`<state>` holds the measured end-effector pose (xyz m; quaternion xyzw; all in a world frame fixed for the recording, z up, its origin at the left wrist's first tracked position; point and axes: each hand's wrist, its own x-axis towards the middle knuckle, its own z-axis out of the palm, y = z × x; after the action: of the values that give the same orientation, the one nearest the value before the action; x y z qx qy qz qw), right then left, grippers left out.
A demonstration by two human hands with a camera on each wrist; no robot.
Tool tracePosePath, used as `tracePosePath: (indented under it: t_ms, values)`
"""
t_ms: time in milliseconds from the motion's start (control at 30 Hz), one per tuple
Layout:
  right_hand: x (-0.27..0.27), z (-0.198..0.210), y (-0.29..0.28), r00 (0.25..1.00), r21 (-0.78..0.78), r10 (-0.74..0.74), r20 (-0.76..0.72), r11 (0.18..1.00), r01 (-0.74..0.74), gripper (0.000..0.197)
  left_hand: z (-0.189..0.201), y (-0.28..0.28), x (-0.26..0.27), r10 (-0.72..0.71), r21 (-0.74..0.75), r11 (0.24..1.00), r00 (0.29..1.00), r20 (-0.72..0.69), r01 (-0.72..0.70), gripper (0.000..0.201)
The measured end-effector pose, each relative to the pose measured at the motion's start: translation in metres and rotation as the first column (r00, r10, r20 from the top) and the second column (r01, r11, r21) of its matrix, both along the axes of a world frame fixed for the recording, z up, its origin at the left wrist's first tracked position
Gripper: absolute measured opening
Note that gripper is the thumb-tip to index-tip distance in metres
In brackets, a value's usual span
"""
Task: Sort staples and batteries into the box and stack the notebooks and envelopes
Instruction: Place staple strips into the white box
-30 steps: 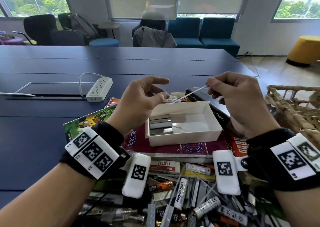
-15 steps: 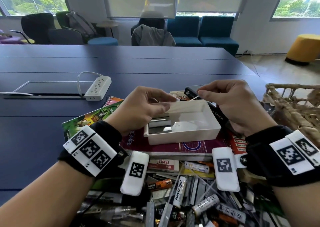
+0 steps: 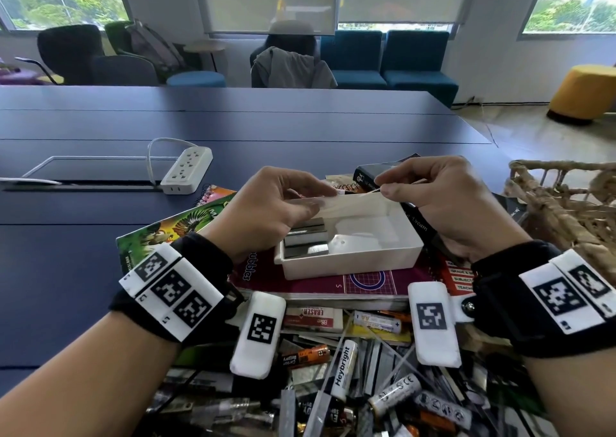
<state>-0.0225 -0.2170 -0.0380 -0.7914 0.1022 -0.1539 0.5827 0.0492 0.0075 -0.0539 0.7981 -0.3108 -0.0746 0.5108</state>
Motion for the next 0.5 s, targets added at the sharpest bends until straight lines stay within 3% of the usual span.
tracePosePath:
  t_ms: [500]
  values:
    - [0.0042, -0.0063, -0.0048, 0.999, -0.046, -0.04, 0.022, 0.998, 0.041, 0.018, 0.0003, -0.0003, -0.0014, 0.005, 0.0, 1.0, 1.0, -0.003, -0.005, 0.02]
